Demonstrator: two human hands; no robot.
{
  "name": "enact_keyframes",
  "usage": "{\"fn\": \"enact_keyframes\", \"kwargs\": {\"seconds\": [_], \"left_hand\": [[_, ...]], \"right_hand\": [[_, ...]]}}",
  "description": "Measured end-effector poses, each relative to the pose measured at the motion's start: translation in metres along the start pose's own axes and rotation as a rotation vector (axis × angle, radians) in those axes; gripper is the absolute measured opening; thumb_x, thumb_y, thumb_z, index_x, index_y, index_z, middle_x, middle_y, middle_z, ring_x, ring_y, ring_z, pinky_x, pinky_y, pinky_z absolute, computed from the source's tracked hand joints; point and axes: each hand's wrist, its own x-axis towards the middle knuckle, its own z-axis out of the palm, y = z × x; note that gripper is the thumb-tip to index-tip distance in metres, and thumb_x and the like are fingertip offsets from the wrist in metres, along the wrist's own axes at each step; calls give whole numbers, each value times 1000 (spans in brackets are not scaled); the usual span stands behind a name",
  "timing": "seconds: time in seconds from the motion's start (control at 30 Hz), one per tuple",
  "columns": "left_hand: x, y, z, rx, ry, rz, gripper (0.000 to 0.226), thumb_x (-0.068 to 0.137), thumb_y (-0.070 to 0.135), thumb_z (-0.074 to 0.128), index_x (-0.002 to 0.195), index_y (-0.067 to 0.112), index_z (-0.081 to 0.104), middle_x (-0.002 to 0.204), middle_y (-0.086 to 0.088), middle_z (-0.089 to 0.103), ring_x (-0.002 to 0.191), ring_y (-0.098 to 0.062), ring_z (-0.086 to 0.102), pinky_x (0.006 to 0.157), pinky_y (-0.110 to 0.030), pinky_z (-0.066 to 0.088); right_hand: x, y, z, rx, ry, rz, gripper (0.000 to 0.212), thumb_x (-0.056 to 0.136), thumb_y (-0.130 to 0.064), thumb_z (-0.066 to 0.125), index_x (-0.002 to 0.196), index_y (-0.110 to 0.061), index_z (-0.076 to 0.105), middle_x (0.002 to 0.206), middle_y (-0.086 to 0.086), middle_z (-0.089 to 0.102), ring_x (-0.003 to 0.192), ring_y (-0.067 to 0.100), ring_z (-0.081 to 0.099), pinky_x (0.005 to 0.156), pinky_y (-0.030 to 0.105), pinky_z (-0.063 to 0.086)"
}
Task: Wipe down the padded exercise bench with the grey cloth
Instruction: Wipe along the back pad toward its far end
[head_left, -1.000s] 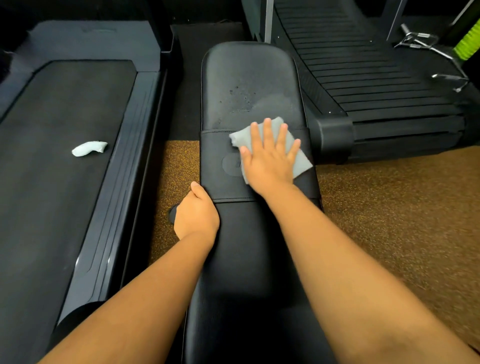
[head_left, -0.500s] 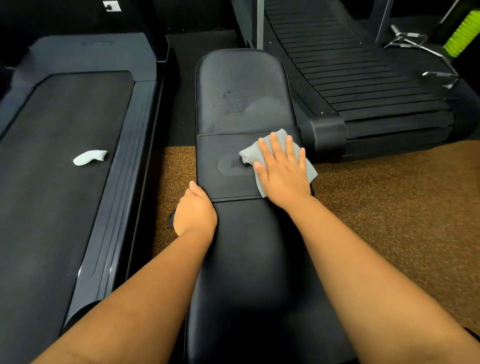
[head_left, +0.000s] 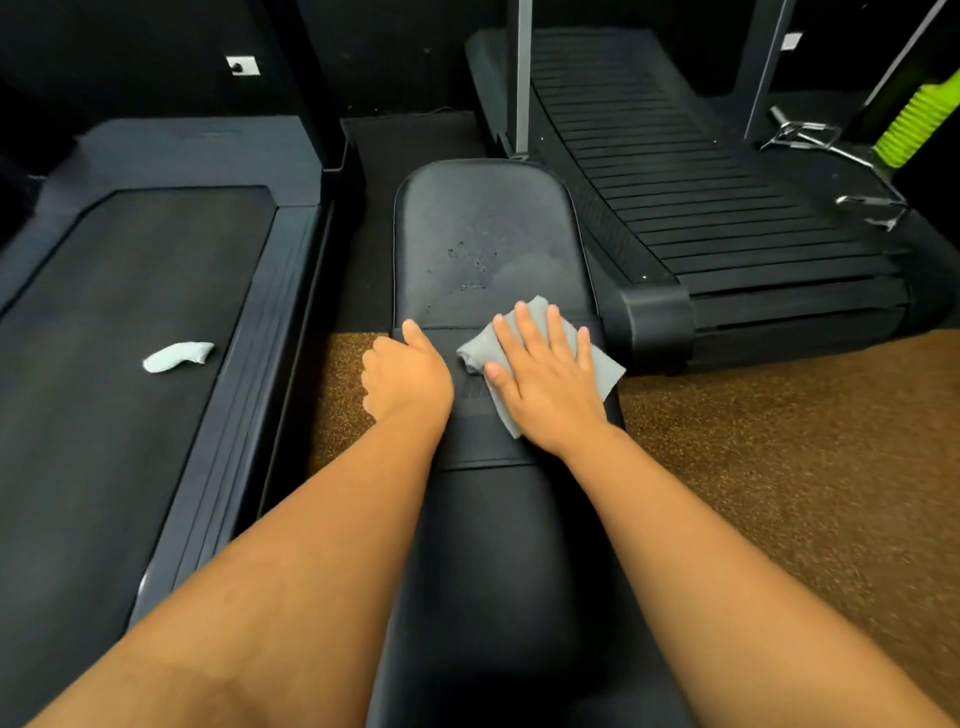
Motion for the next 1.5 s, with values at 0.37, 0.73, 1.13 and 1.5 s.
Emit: {"fn": "enact_keyframes", "kwargs": {"seconds": [0.37,0.73,1.13,1.5], "left_hand": [[11,-2,25,87,166,36,51,104,37,17,116,4,54,121,-15,59,109,-37,55,87,-45,43],[11,0,28,92,188,6,51,103,38,18,112,5,55,118,-16,60,105,-38,57,83,-45,44],[11,-2,29,85,204,14,50,103,38,18,110,5,55,116,-15,61,101,-37,58,80,-44,44],[10,1,28,78,207,4,49,103,38,20,113,5,55,118,-14,60,104,-37,57,81,-44,42]], "right_hand": [[113,22,-18,12,47,140,59,104,-49,17,157,-27,5,165,0,-5,150,31,-12,119,56,-6],[82,26,-12,18,37,59,59,104,-47,19,157,-26,2,165,-1,-7,150,28,-12,120,52,-5],[179,40,-33,57,18,185,60,104,-46,18,157,-24,2,165,2,-10,149,32,-15,120,54,-6],[136,38,-26,13,4,69,61,103,-50,20,157,-26,3,165,0,-7,150,30,-12,119,54,-7]]}}
